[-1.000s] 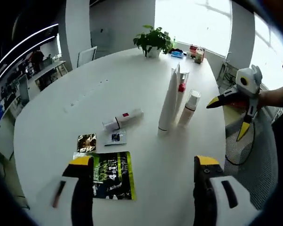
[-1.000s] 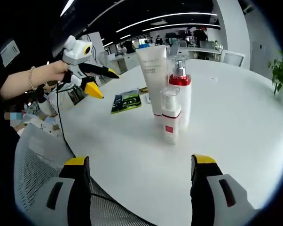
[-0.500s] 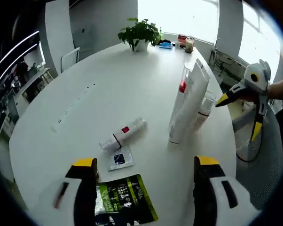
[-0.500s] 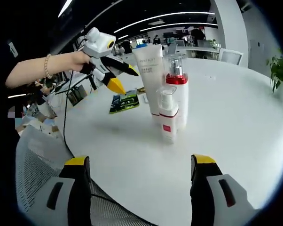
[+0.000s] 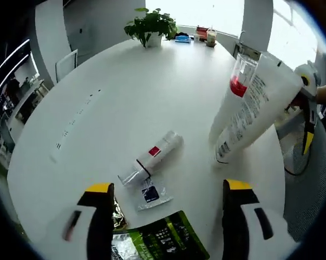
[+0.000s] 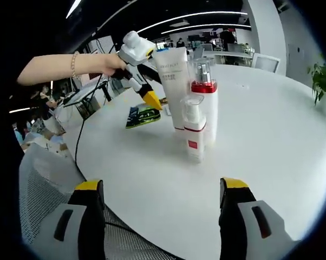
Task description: Arrange the skincare products in the storage area until every visible bottle or jar stands upright without overlapping.
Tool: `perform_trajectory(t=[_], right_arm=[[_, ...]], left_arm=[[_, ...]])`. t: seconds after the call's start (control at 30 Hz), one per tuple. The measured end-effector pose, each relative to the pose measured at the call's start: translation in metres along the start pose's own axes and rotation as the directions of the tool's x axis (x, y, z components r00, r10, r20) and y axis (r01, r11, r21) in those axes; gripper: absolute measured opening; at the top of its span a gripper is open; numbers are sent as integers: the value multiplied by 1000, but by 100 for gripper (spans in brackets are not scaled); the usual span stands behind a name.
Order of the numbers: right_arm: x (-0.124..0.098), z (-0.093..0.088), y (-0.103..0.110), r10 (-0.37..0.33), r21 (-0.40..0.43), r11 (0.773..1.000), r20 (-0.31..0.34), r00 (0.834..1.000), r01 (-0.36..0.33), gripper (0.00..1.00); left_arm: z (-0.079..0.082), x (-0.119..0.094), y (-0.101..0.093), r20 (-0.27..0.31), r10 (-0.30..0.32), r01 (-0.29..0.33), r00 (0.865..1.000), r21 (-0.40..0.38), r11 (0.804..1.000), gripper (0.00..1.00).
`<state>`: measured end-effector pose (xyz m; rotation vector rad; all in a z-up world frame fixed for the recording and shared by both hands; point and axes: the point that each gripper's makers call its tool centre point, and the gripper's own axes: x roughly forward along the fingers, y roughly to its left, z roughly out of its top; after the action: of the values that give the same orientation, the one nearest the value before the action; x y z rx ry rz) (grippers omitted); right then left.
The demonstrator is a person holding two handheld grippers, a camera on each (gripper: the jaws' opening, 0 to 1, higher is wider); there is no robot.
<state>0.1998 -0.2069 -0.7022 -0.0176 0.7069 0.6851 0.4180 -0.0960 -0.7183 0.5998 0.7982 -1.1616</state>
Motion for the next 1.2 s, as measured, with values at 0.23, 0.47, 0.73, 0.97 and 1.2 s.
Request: perform_trajectory(t=[0.23,0.47,0.73,0.97,1.2], right_arm=[[1,-2,-1,-3,7,1000,-5,1000,3,87],[1,-2,-3,-10,18,1000,-6,1000,10,87],[2,-5,-3,-8,17,1000,-17,1000,9,87],[2,-7,-2,-2,12,1000,-23,1000,2,87],[3,-7,-3,-5,15,1000,-22,1000,5,87]], left_arm=[[-6,10,18,-53,-8,11,999,57,998,77],[4,21,20,-56,-37,43,998,107,993,73],[8,38,26,-62,-77,86,995,148,985,64],[-3,47,22,-143,-50,84,988,241,967,52],[0,54,26,-135,-56,88,989,248,965,29]])
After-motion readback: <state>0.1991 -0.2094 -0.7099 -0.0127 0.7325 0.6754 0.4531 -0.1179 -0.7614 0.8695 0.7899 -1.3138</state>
